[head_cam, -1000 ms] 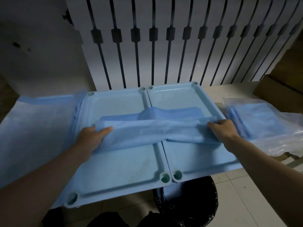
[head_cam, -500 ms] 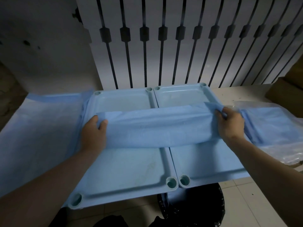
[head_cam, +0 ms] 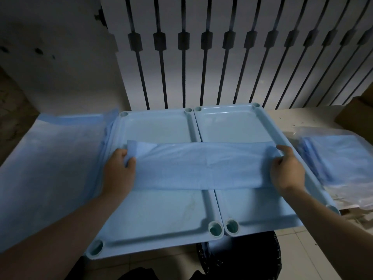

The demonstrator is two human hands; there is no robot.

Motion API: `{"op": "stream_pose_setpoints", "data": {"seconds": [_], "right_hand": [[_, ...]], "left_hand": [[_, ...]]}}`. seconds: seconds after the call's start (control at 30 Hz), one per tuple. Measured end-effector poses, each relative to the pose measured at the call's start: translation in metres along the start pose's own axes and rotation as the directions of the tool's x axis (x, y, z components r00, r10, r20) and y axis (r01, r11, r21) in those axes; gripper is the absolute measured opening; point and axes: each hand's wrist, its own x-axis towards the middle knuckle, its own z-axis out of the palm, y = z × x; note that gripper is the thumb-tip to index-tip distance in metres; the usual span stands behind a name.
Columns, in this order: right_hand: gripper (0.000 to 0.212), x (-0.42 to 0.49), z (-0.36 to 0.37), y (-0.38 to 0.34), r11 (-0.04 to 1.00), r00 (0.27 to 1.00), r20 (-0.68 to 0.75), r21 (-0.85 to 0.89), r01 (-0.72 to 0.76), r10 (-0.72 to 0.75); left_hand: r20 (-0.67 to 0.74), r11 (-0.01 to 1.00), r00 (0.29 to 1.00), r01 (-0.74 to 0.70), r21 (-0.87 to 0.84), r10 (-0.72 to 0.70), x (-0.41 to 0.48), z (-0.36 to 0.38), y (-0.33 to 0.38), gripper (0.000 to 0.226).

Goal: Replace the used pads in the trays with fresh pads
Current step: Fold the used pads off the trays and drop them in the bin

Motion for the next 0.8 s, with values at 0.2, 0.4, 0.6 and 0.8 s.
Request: {"op": "stream_pose_setpoints", "data": {"seconds": [0.2, 0.4, 0.6, 0.8], "right_hand": [[0.040, -0.014, -0.001, 0.003, 0.975, 0.996, 0.077, -0.213, 0.062, -0.047], [0.044, -0.015, 0.003, 0.003, 0.900, 0.987, 0.132, -0.415, 0.135, -0.087], [0.047, -0.015, 0.006, 0.005, 0.845, 0.982, 0.142, -0.503, 0.181, -0.126], [0.051, -0.014, 0.006, 0.007, 0.804, 0.973, 0.181, -0.552, 0.221, -0.143]], "left_hand": [[0.112, 0.975, 0.991, -0.099, 0.200, 0.078, 0.007, 0.006, 0.005, 0.027], [0.172, 0.917, 0.985, -0.085, 0.390, 0.018, 0.002, 0.015, 0.005, 0.021], [0.174, 0.893, 0.985, -0.091, 0.441, 0.014, -0.003, 0.015, 0.003, 0.039], [0.101, 0.919, 0.995, -0.032, 0.392, -0.008, 0.005, 0.015, 0.002, 0.039]]}}
